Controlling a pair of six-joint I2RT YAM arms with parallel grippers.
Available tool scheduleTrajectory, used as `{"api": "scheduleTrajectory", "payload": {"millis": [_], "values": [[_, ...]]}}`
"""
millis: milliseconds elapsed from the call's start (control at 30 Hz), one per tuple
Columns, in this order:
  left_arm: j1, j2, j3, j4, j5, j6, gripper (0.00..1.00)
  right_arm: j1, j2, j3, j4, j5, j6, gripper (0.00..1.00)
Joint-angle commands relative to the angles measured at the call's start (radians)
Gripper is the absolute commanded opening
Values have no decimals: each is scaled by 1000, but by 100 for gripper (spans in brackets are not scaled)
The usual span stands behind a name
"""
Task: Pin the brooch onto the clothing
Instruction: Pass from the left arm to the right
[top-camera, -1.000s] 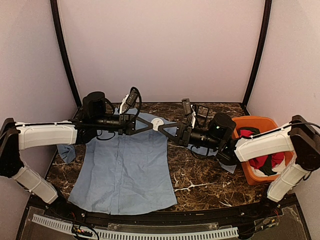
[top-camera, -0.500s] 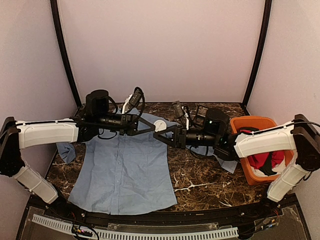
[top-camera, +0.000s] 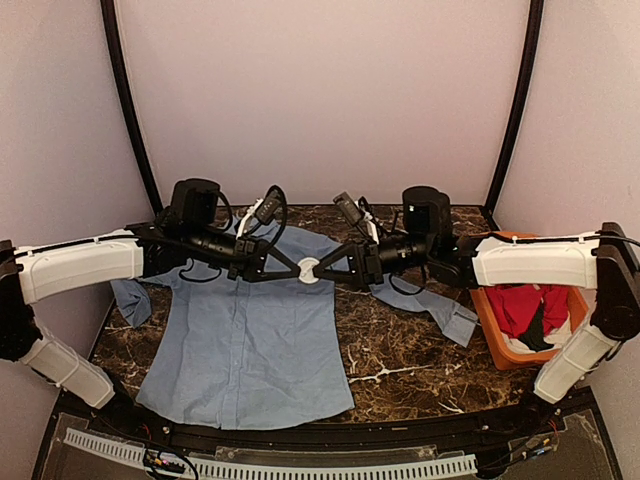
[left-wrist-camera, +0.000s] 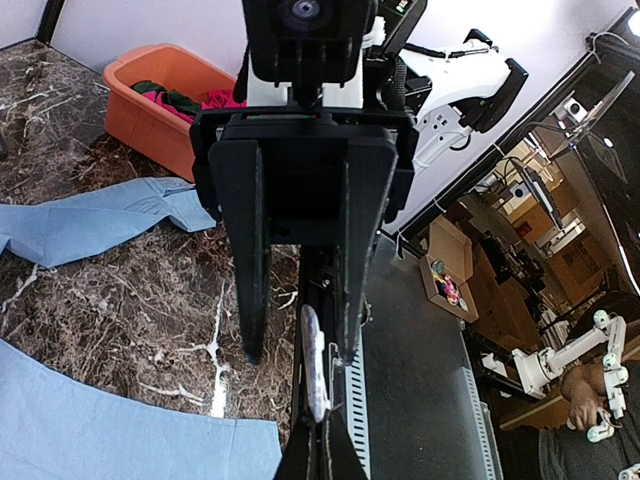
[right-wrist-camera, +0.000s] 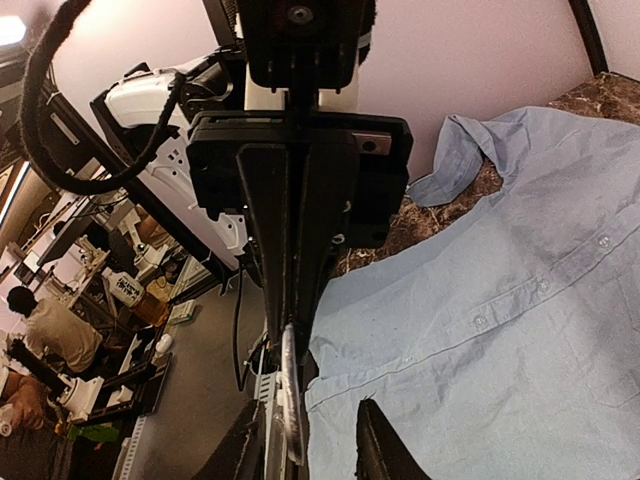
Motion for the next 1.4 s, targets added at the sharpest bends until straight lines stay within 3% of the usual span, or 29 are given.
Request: {"api": "scheduleTrajectory", "payload": {"millis": [0, 133, 400, 700, 1367], "values": [[-5, -14, 27, -104, 15, 60, 1, -1, 20, 45, -108, -80, -77, 26], [-5, -5, 26, -101, 11, 56, 1, 0, 25, 43, -92, -105, -67, 16], [-5, 0, 23, -72, 5, 38, 1, 0, 30, 34, -89, -109, -66, 16], [-5, 0, 17, -69, 16, 22, 1, 0, 26, 36, -56, -76, -46, 7], [-4, -5, 3, -39, 27, 21, 1, -2, 45, 57, -32, -44, -4, 9]]}}
